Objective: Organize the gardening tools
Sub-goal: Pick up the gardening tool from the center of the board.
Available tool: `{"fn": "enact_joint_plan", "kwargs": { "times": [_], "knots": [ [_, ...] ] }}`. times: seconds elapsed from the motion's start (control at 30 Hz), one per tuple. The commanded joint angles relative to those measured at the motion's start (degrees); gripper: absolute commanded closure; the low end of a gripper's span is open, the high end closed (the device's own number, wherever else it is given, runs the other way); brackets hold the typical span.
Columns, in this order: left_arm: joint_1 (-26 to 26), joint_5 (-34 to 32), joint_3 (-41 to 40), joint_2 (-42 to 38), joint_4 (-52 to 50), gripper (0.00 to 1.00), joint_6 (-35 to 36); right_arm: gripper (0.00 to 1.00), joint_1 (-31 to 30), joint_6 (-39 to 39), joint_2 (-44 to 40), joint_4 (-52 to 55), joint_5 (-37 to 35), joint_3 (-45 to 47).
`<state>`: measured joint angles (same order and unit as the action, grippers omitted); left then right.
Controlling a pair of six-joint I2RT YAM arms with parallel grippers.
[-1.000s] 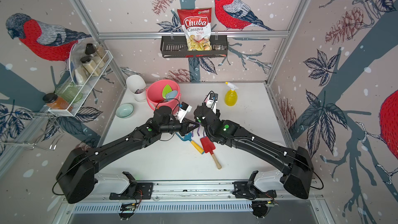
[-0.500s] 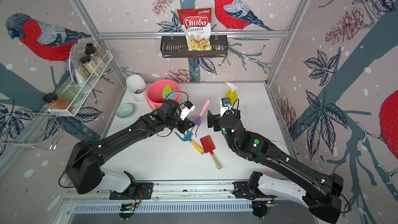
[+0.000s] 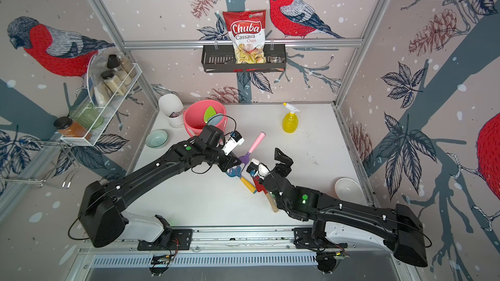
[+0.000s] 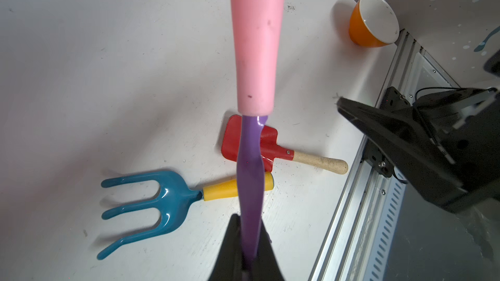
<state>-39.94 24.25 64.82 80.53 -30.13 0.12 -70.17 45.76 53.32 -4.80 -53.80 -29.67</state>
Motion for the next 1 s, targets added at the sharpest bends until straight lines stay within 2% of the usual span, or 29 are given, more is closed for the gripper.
{"fn": "enact_joint_plan", "kwargs": {
  "times": [0.0, 0.13, 0.27, 0.73, 0.83, 0.97],
  "knots": [
    [-0.1, 1.8, 0.7, -0.5, -2.2, 1.0, 2.0, 0.0, -0.1, 24.2, 0.5, -20.9, -1.7, 5.4],
    [-0.2, 2.1, 0.8, -0.3, -3.9, 1.0, 3.0, 0.0, 0.2, 31.8, 0.6, -30.7, 1.7, 9.6],
    [-0.3, 1.8, 0.4, -0.2, -4.8, 1.0, 3.3, 0.0, 1.0, 34.3, 1.4, -34.8, 4.0, 9.9],
    [-3.5, 0.7, 0.8, -0.8, -9.1, 1.0, 5.0, 0.01, 3.6, 32.6, 5.7, -31.5, 15.5, 8.1],
    [-4.1, 1.0, 1.0, -0.8, -9.9, 1.0, 5.4, 0.03, 4.5, 32.6, 6.6, -31.1, 17.2, 8.1],
    [-4.5, 0.7, 1.4, -0.8, -10.8, 1.0, 6.1, 0.13, 6.0, 32.8, 7.5, -30.6, 19.1, 8.3]
  ]
}}
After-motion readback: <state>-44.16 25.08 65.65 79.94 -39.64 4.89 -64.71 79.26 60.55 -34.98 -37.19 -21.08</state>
